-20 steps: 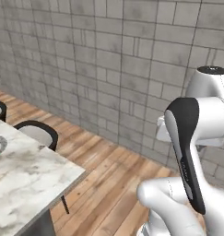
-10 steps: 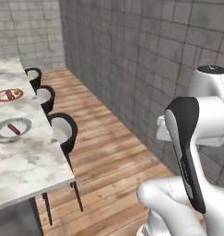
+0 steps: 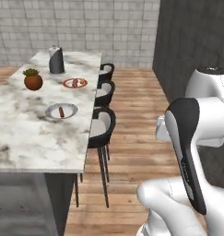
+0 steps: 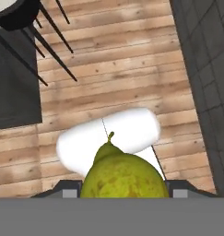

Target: Pick up the tangerine and pear from the fridge and place one fruit on each plate on the dining counter.

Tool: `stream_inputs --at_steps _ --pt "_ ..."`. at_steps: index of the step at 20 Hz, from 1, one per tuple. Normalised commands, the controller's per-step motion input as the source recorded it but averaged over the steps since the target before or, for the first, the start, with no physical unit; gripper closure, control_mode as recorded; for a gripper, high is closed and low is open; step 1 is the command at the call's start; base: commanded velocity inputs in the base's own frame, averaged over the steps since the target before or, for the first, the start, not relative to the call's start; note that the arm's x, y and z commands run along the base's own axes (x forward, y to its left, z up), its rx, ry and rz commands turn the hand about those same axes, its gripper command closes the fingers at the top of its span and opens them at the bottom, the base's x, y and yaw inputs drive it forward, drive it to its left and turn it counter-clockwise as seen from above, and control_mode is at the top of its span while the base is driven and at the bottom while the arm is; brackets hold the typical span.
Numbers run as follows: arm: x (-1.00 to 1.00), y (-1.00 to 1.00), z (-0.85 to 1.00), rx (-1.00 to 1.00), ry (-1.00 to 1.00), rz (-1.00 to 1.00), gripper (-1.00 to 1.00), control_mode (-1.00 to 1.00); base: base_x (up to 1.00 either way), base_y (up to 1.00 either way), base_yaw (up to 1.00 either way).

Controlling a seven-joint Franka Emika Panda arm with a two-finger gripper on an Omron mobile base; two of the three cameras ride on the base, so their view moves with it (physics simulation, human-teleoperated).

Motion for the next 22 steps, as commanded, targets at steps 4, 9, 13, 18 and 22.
stream_inputs --at_steps 4,9,13,18,22 --pt "0.00 0.00 0.00 0.00 0.00 0.00 1.00 1.00 0.53 -0.72 0.73" --pt "0.00 0.00 0.00 0.00 0.00 0.00 1.00 1.00 0.43 -0.73 0.74" --pt "0.00 0.00 0.00 0.00 0.00 0.00 1.00 1.00 0.36 -0.71 0.75" --pt "0.00 0.00 0.00 0.00 0.00 0.00 1.00 1.00 0.31 -0.80 0.73" --pt "0.00 0.00 0.00 0.00 0.00 0.00 1.00 1.00 0.26 -0.85 0.71"
